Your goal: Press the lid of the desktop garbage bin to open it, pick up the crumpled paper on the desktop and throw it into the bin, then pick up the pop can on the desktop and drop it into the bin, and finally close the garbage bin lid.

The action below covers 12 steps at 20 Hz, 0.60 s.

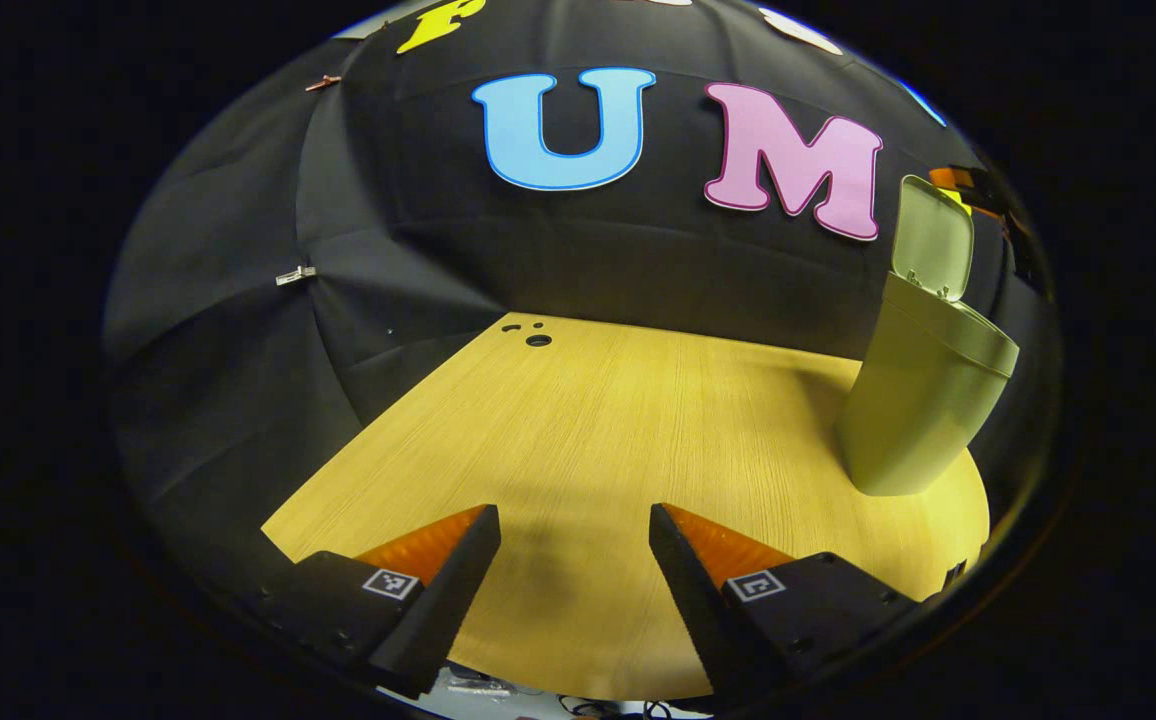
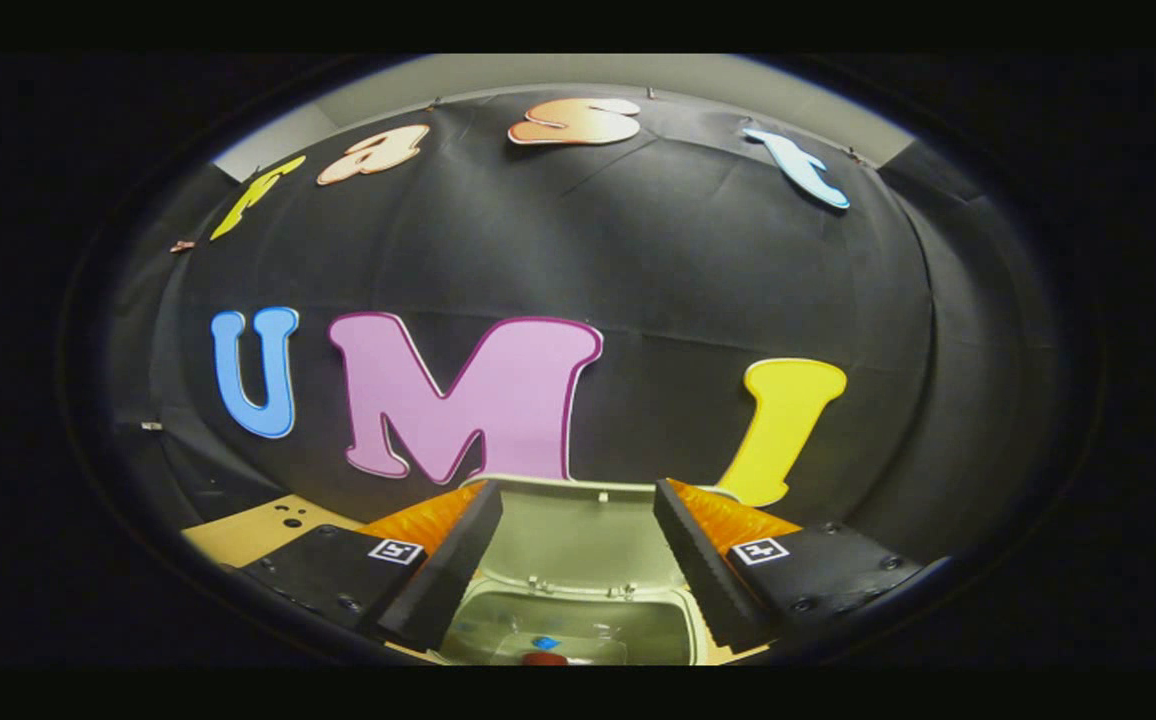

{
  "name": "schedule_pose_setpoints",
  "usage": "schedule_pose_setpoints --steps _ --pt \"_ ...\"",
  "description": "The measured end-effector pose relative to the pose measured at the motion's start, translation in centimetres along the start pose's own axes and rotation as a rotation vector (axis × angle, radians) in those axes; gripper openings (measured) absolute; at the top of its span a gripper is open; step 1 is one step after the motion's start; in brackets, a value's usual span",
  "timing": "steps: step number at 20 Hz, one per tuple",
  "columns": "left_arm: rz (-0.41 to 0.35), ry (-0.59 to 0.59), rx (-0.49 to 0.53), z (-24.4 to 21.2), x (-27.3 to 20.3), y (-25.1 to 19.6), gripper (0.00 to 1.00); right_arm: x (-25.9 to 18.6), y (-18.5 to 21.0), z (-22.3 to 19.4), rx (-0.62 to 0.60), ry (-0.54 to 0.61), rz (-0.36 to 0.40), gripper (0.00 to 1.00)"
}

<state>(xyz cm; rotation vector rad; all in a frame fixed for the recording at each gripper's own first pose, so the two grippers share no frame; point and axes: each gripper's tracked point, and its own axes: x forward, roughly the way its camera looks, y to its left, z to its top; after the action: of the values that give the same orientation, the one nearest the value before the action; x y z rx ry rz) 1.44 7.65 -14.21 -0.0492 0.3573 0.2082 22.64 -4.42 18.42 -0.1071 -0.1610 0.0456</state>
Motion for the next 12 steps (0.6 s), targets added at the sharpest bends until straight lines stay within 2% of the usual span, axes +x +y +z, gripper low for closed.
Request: schedule_pose_setpoints --steps 7,12 --pt "0.017 0.009 -0.019 -0.5 0.0 0.3 0.96 3.2 -0.5 2.9 0.002 -0.033 -0.006 0.95" --pt "0.039 0.012 -0.028 -0.9 -0.4 0.9 0.96 5.8 -1.3 1.2 0.019 0.048 -0.018 0.96"
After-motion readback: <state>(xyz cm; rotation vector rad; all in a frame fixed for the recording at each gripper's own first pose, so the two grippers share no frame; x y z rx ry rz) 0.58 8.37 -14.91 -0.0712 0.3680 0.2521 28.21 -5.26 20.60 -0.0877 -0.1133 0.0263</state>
